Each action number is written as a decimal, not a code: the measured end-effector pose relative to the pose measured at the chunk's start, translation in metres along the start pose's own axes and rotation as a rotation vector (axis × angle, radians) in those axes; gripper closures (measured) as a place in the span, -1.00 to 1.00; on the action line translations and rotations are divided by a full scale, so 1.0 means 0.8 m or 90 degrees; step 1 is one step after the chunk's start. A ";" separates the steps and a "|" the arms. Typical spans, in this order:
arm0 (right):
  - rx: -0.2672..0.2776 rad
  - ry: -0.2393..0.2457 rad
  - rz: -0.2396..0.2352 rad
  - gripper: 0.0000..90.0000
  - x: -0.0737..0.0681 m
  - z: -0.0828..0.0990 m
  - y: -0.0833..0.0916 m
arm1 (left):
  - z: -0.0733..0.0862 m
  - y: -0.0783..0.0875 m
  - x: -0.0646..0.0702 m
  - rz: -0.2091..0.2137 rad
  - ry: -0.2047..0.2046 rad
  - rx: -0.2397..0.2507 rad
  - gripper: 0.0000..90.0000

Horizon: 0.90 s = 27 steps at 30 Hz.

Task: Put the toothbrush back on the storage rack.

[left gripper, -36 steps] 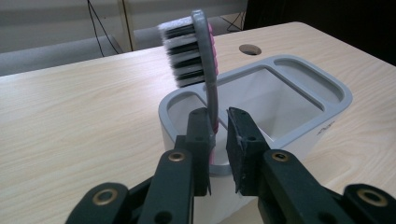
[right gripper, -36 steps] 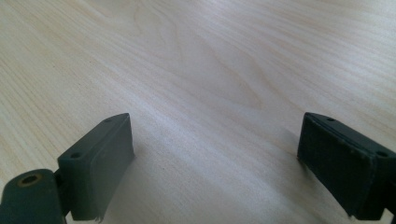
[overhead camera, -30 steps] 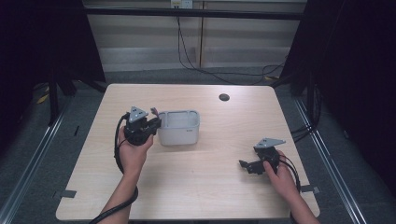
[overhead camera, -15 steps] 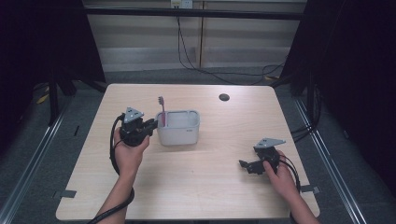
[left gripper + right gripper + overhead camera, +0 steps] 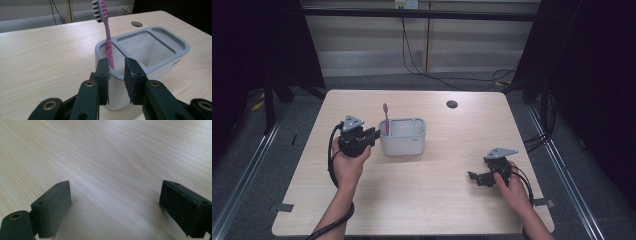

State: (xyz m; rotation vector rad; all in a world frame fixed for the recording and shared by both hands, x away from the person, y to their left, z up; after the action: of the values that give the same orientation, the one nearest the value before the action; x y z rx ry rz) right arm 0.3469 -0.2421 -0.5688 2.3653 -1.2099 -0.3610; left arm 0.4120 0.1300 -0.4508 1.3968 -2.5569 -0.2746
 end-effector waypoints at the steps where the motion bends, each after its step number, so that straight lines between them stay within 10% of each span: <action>1: 0.000 0.000 0.000 -0.78 0.000 0.000 0.000 | 0.000 0.000 0.000 0.000 0.003 0.002 0.61; 27: 0.000 0.000 0.000 -0.78 0.000 0.000 0.000 | 0.005 0.006 -0.007 0.003 0.019 -0.016 -0.05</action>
State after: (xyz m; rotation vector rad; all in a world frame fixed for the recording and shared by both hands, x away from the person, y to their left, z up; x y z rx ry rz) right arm 0.3470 -0.2419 -0.5688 2.3653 -1.2096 -0.3611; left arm 0.4099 0.1378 -0.4541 1.3757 -2.5236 -0.2813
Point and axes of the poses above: each handheld gripper's, and its own axes: y roughly backward along the jaws, z roughly out of its underside, x roughly to its right, the point moved 8 cm from there along -y, roughly forward along the jaws, and after that the axes turned 14 degrees about x, right-handed, at the moved point
